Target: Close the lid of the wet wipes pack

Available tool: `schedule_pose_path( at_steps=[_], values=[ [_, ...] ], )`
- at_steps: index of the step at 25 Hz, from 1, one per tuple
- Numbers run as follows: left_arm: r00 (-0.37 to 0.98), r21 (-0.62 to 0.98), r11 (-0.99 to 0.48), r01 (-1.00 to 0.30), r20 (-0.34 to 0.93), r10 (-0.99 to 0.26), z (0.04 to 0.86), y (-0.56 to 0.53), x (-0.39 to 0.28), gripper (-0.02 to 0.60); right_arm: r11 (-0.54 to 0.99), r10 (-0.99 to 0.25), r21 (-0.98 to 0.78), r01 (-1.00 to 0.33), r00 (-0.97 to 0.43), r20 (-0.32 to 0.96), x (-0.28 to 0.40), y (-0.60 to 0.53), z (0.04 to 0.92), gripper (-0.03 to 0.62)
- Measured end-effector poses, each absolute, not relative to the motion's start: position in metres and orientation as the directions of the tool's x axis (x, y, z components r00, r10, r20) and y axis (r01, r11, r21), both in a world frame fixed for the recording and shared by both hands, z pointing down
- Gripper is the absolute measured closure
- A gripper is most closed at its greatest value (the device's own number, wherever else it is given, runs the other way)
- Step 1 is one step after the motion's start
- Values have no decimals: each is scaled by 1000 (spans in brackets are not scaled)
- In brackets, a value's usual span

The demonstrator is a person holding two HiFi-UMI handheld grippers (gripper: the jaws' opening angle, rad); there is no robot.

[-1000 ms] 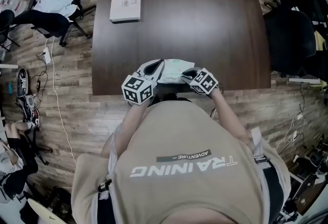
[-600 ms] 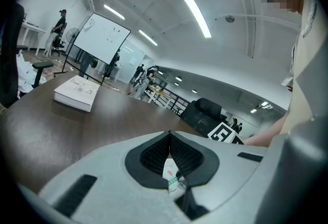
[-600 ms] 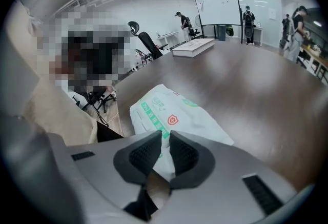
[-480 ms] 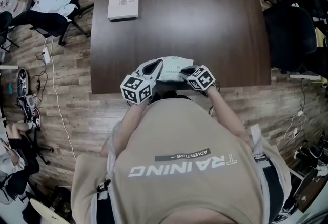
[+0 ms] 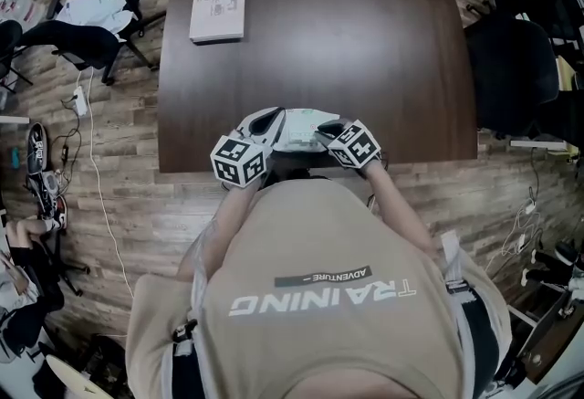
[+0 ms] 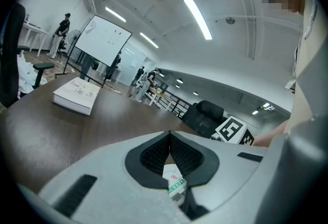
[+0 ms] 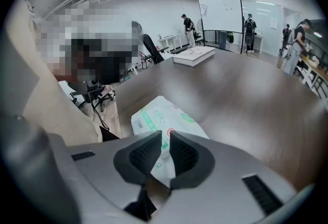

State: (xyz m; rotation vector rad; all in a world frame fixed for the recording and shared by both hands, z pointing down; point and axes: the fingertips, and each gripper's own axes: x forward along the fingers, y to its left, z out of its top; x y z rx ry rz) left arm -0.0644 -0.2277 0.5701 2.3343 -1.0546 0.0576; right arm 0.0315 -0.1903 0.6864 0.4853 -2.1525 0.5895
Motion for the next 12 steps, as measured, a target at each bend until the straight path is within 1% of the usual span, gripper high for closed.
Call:
schedule_pose_path(
  at_steps=[5, 12],
  values=[
    [689, 485, -524, -700, 265, -675, 569, -230, -66, 572, 812, -158, -253, -526, -616, 772, 24, -202, 669, 546],
    [684, 482, -522, -704, 264, -679, 569, -233, -67, 572, 845, -112, -272, -461, -650, 751, 5, -198, 663, 577]
  ],
)
